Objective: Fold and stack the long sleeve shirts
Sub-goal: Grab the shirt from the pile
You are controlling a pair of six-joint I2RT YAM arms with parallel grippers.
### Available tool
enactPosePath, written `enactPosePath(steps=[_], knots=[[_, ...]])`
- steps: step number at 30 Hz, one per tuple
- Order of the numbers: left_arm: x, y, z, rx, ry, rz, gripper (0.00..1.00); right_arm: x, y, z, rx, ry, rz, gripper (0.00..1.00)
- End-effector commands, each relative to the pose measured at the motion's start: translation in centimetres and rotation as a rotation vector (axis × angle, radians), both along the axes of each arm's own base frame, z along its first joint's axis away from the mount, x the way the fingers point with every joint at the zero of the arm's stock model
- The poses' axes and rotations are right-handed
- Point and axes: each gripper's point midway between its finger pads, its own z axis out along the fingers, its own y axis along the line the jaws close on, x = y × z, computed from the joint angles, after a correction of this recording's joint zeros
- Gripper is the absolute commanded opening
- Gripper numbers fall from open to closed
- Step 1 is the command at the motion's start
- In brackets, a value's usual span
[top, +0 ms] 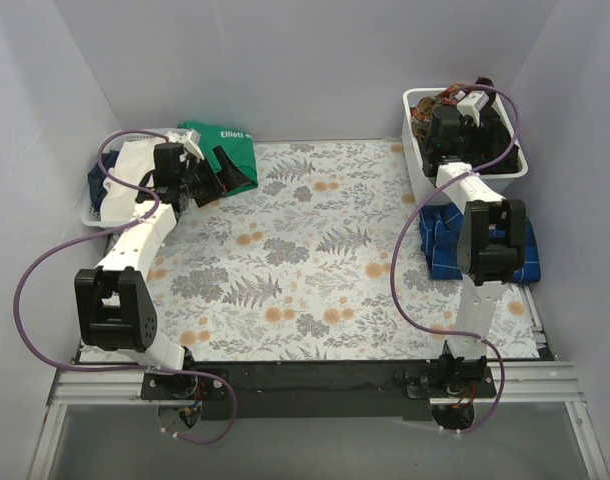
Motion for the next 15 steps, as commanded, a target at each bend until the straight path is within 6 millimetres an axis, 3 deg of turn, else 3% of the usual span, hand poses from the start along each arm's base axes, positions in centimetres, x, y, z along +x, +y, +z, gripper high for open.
enactPosePath(steps=[1,4,6,7,8,9,11,15], knots=[[0.3,-0.3,1.4,-0.009,-0.021,-0.023,0.98,0.9,-0.1,-1.7,0.007,-0.008,0.009,0.89],[0.2,-0.3,1.1,0.0,-0.015,-0.03,0.98,1.6,0.7,-3.5,0.041,0.043,0.072,0.79],[0.1,-0.3,0.9,0.006,-0.014,-0.033,0.97,3.2,2.0,-5.4,0.146,0.039,0.175,0.66],[0.0,-0.3,0.8,0.004,-0.009,-0.036,0.95,3.8,2.4,-5.2,0.178,0.026,0.194,0.51],[0.0,-0.3,0.7,0.004,-0.008,-0.036,0.95,3.5,2.6,-6.6,0.196,0.082,0.194,0.45],[0.0,-0.3,0.7,0.006,-0.011,-0.039,0.94,3.8,2.9,-7.1,0.226,0.07,0.202,0.2],[-0.1,-0.4,1.0,0.006,-0.017,-0.046,0.89,4.1,3.4,-7.3,0.241,0.084,0.206,0.02],[-0.3,-0.4,1.0,0.009,-0.02,-0.048,0.84,3.6,4.6,-5.8,0.225,0.039,0.189,0.01]])
